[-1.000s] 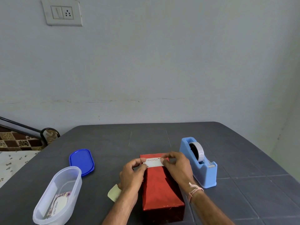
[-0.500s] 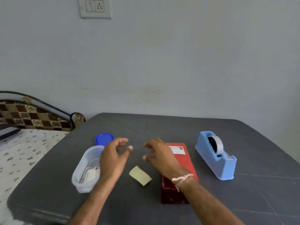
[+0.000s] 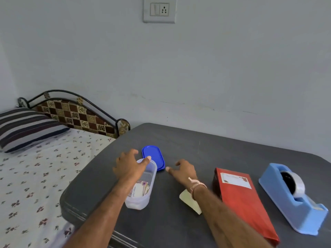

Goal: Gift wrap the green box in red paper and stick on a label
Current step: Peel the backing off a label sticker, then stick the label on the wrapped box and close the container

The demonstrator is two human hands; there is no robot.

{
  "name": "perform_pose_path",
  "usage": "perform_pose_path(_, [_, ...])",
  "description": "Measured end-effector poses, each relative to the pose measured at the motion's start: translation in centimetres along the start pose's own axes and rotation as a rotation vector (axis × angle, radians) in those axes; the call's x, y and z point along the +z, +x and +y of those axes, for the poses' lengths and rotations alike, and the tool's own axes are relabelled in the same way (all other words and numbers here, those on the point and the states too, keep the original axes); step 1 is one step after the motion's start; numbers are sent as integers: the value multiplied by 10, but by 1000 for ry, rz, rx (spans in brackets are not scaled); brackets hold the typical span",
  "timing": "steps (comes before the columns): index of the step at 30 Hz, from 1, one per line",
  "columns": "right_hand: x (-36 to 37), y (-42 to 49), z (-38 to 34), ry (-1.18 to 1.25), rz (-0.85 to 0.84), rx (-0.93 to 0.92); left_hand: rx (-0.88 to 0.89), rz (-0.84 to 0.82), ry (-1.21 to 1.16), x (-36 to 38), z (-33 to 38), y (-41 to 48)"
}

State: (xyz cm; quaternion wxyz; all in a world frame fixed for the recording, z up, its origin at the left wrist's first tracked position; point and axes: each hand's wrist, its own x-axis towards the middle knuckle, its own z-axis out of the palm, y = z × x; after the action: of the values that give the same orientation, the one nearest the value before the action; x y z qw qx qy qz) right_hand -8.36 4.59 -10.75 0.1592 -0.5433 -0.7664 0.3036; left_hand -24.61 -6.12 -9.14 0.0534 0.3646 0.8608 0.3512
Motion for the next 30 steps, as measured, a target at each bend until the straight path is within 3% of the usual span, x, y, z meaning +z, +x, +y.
perform_pose_path(3, [14, 39, -24, 19, 10, 57, -112, -109, -82, -4, -19, 9])
perform_pose_path(6, [33, 66, -43, -128, -19, 87, -144, -193, -215, -5, -37, 3])
perform_pose_path(11, [59, 93, -66, -259, -26, 100, -177, -219, -355, -8, -57, 1])
perform_pose_path(15, [50, 98, -67, 80, -91, 90, -229, -160, -407, -9, -66, -1])
perform_pose_path(20, [33, 47, -54, 425, -37, -53, -377, -96, -734, -10, -56, -14])
perform_pose_path(26, [36, -57, -35, 804, -312, -261, -490, -133, -1203, 3, -36, -42])
perform_pose_path(30, [38, -74, -29, 790, -302, -250, -455, -230, -1461, 8, -28, -63])
